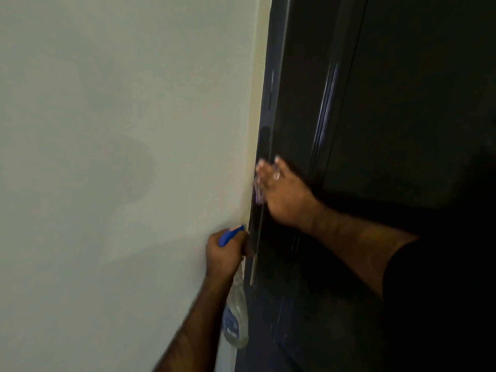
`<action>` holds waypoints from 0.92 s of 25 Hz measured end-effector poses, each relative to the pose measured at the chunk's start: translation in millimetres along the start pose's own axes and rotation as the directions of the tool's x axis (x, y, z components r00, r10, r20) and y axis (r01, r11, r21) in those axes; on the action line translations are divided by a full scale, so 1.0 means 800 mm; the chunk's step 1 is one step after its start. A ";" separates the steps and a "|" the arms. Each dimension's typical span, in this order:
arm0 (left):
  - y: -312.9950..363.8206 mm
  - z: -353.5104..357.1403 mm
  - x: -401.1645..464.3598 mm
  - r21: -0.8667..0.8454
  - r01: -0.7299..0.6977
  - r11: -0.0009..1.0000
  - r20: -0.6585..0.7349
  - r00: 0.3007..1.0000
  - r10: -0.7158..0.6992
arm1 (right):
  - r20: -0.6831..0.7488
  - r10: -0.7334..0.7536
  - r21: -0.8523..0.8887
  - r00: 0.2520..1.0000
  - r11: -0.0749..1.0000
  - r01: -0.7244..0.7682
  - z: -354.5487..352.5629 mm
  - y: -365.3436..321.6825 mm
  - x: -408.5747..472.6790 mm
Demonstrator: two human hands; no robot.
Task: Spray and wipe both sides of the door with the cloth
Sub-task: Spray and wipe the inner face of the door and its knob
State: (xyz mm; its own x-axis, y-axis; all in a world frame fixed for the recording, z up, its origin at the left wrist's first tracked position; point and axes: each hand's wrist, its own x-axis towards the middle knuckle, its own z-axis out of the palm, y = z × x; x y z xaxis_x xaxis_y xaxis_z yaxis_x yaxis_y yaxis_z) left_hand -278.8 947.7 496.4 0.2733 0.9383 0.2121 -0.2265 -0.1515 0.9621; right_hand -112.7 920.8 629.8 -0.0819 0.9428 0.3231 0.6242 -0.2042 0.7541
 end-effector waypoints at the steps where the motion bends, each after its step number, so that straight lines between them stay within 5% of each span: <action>1: 0.000 -0.001 -0.002 0.002 -0.001 1.000 0.001 1.000 0.001 | -0.018 0.059 -0.078 0.998 0.995 -0.060 -0.027 0.033 0.006; 4: 0.004 0.001 -0.004 0.001 -0.003 1.000 0.004 1.000 0.003 | -0.030 0.255 -0.175 0.966 0.951 -0.256 -0.042 0.055 0.012; 6: 0.003 -0.001 -0.007 -0.008 -0.017 1.000 0.026 0.999 0.018 | 0.020 0.231 -0.039 0.973 0.972 -0.230 0.006 -0.005 -0.008; 10: -0.011 -0.010 -0.020 -0.008 0.020 1.000 0.040 0.999 -0.020 | 0.189 -0.136 0.035 0.973 0.991 0.132 0.105 -0.153 -0.127; 13: -0.016 -0.013 -0.025 -0.008 0.066 0.998 0.031 0.997 -0.066 | 0.293 -0.263 -0.037 0.919 0.958 0.286 0.109 -0.162 -0.165; 18: -0.003 0.008 -0.032 0.015 0.047 0.999 0.077 0.996 -0.048 | -0.020 0.136 0.120 0.991 0.984 -0.132 0.033 -0.048 -0.080; 23: -0.015 0.032 -0.056 -0.043 -0.001 0.999 0.173 0.985 0.008 | -0.052 0.141 0.112 0.989 0.985 -0.135 0.080 -0.109 -0.183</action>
State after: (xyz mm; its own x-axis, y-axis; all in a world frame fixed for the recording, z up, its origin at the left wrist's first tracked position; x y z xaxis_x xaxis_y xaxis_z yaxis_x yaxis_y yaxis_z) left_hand -264.6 899.2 479.8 0.4290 0.8690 0.2467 -0.2671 -0.1388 0.9536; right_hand -105.4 817.7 480.0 -0.0335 0.8894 0.4558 0.7128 -0.2984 0.6347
